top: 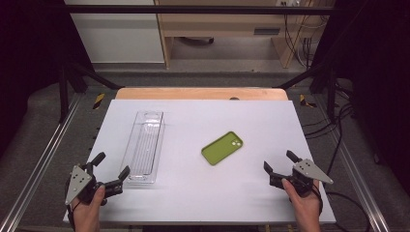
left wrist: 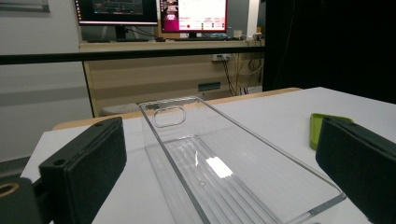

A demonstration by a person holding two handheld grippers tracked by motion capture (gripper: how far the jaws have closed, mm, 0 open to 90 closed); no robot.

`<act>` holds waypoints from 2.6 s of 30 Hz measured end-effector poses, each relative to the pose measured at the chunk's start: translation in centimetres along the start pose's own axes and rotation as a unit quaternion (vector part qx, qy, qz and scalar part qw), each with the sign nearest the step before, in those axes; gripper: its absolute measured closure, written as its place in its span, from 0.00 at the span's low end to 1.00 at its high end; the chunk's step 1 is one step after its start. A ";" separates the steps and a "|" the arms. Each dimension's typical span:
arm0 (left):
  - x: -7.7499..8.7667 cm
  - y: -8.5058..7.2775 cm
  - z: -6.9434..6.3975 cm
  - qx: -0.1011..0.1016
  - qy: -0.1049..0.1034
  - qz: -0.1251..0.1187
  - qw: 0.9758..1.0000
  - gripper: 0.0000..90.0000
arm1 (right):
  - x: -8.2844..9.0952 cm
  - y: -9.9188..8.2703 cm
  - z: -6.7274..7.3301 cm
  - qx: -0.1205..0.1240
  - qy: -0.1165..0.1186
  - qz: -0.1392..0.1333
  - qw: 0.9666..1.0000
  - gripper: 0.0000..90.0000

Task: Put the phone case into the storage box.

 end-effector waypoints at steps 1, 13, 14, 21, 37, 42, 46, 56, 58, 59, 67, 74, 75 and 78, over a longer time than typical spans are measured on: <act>0.0 0.0 0.0 0.000 0.000 0.000 1.000 0.01 | 0.0 0.0 0.0 0.000 0.000 0.000 1.000 0.07; 0.1 -0.2 0.0 0.002 0.005 0.003 1.000 0.01 | -0.5 -0.1 0.8 0.004 -0.016 0.046 0.999 0.14; 0.1 -0.2 -0.1 0.003 0.005 0.004 1.000 0.01 | -0.5 0.1 1.2 0.008 -0.011 0.057 0.998 0.13; 0.0 -0.3 -0.1 0.005 0.002 0.005 1.000 0.01 | -1.7 0.5 2.2 0.004 0.013 0.099 0.995 0.11; -0.1 -0.4 -0.3 0.004 0.000 0.009 1.000 0.02 | -5.0 2.0 2.2 0.036 0.030 0.242 0.969 0.11; -0.2 -0.4 -0.3 0.005 -0.002 0.009 1.000 0.02 | -5.8 2.3 2.3 0.049 0.033 0.263 0.963 0.11; -0.1 -0.3 -0.2 0.006 -0.001 0.008 1.000 0.02 | -6.3 2.5 2.2 0.053 0.032 0.273 0.960 0.12; -0.1 -0.4 -0.1 0.007 -0.002 0.009 1.000 0.02 | -7.3 2.7 2.1 0.053 0.038 0.298 0.952 0.12; -0.1 -0.4 -0.1 0.008 -0.001 0.009 1.000 0.02 | -7.5 2.8 2.1 0.052 0.039 0.300 0.952 0.13; -0.1 -0.4 -0.1 0.008 -0.001 0.009 1.000 0.02 | -7.5 2.8 2.1 0.052 0.039 0.300 0.952 0.13; -0.2 -0.4 -0.2 0.008 -0.003 0.010 1.000 0.02 | -8.5 3.1 2.5 0.050 0.056 0.299 0.951 0.14; -0.2 -0.4 -0.2 0.008 -0.005 0.010 1.000 0.02 | -9.3 3.2 2.8 0.041 0.064 0.299 0.951 0.15; -0.2 -0.4 -0.2 0.008 -0.005 0.010 1.000 0.02 | -9.3 3.2 2.8 0.041 0.064 0.299 0.951 0.15; -0.2 -0.4 -0.2 0.008 -0.005 0.010 1.000 0.02 | -9.7 3.2 2.9 0.041 0.065 0.299 0.951 0.17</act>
Point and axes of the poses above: each handheld gripper's, and its own axes: x roughly backward along the jaws, y roughly out of its top, z roughly to its left, the point moved 7 cm from there along -x, roughly forward along the jaws, and after that the axes turned 10 degrees about z, right-handed, at the moved point
